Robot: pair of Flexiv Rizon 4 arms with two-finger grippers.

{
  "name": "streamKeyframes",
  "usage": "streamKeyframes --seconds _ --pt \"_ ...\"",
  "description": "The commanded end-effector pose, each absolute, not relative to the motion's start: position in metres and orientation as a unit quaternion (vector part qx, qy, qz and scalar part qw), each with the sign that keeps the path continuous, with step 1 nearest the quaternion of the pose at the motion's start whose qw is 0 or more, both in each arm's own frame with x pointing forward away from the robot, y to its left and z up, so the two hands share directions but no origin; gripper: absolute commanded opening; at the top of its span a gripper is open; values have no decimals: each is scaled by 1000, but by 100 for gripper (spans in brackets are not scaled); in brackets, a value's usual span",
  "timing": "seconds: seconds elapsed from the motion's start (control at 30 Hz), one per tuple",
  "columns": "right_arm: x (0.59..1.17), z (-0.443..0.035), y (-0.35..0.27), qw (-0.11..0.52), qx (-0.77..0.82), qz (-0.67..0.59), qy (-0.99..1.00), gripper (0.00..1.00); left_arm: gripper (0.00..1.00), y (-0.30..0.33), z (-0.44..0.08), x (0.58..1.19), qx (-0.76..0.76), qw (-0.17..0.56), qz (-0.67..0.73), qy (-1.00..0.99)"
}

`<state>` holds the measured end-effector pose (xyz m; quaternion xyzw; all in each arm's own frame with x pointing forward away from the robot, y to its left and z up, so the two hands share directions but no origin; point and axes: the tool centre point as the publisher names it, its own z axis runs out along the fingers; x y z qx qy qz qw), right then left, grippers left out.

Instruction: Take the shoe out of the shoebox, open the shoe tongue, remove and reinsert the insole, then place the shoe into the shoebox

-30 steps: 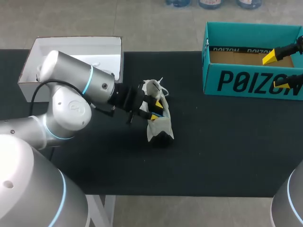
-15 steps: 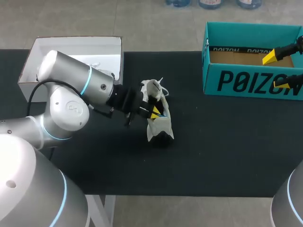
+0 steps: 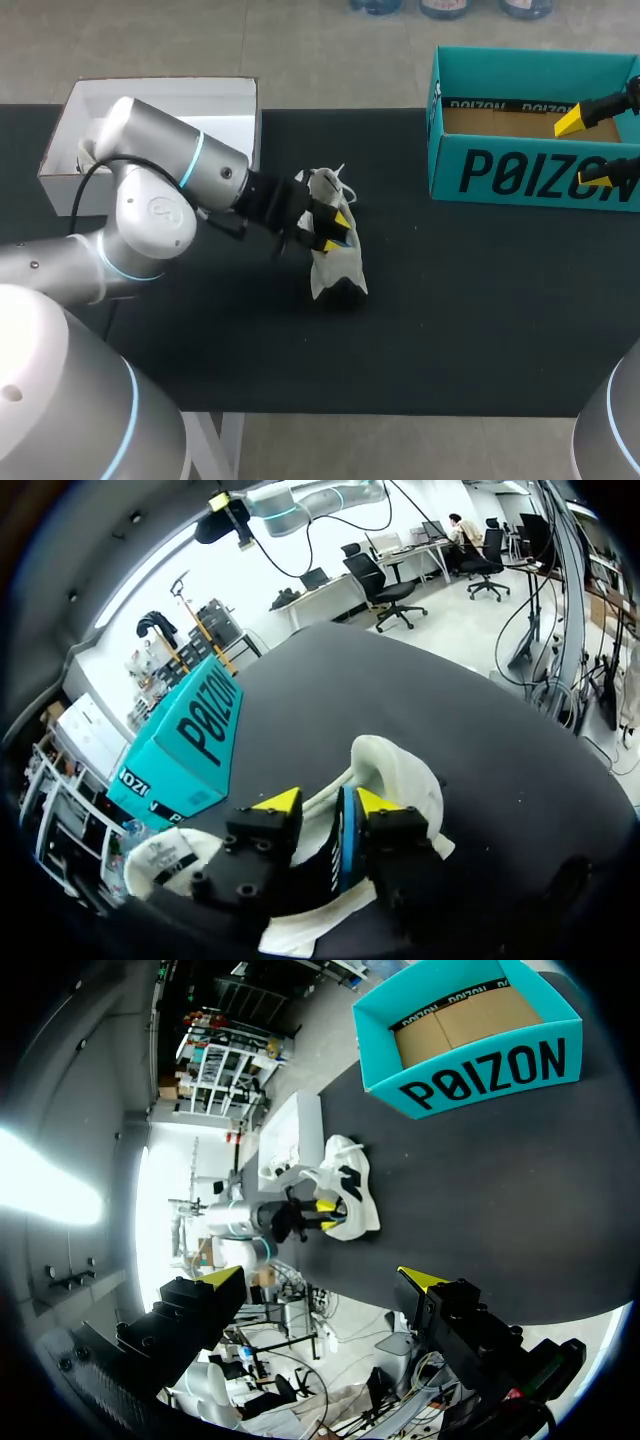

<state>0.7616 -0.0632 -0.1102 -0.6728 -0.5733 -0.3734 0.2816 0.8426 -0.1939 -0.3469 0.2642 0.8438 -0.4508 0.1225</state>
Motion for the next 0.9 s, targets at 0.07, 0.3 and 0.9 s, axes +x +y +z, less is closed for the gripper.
streamKeyframes --seconds 0.07,0.3,0.9 --pt "761 -111 -62 281 -674 -373 -573 100 99 -182 -328 830 267 120 -436 851" --pt "761 -111 -62 281 -674 -373 -573 100 68 -178 -334 837 263 112 -435 854" --pt "761 -111 -62 281 -674 -373 -573 100 0 -175 -282 853 396 -164 -272 862"
